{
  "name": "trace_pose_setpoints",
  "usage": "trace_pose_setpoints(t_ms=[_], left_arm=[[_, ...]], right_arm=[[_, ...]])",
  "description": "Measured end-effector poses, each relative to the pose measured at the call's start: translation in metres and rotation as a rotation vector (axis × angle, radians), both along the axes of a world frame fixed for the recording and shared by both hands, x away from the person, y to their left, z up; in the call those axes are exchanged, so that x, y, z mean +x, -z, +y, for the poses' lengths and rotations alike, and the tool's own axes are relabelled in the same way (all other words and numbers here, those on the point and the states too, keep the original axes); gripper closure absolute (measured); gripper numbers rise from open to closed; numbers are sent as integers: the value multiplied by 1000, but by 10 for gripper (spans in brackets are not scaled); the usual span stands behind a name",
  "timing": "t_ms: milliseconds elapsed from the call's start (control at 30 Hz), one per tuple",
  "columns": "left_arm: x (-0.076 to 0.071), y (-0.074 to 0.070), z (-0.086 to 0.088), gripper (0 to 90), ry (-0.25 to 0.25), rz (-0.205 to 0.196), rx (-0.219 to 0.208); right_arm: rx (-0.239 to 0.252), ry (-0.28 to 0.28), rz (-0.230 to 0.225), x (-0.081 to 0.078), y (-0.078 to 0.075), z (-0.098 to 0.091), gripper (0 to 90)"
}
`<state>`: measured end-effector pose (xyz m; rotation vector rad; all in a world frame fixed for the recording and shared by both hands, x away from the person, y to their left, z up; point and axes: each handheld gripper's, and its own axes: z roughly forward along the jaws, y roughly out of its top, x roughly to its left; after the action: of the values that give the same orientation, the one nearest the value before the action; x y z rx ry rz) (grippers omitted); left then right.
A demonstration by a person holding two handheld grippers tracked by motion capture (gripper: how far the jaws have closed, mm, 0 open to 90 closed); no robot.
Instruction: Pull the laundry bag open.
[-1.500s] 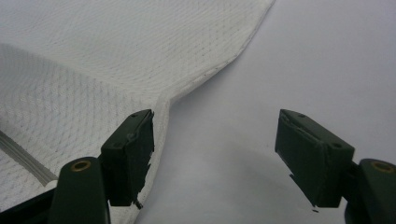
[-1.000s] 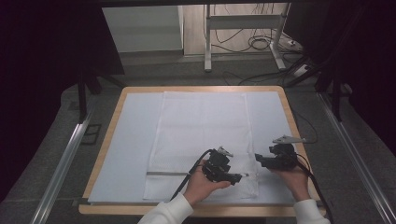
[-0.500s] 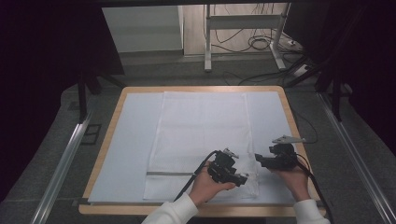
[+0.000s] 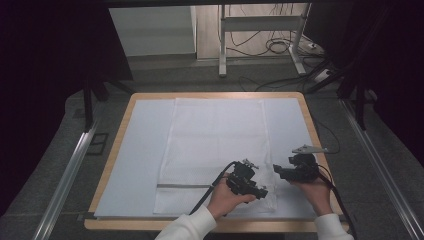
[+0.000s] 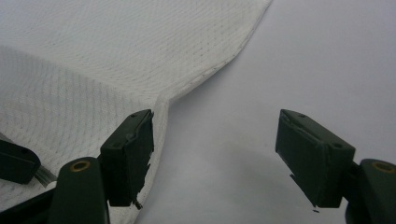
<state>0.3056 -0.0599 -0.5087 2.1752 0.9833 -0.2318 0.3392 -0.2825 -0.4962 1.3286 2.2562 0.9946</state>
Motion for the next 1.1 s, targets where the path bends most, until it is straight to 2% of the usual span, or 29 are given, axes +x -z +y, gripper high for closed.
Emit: trace_pose_setpoints(t_ms=[533,700,1100], left_arm=[[6,7,-7,444,-2,26,0],[8,8,-8,476,-3,43,-19],[12,11,-10,602,-7,24,-27]], right_arm=[[-3,0,1,0,0,0,274],[-3,1,1,0,0,0,272],[-3,8,6,0,0,-1,272]])
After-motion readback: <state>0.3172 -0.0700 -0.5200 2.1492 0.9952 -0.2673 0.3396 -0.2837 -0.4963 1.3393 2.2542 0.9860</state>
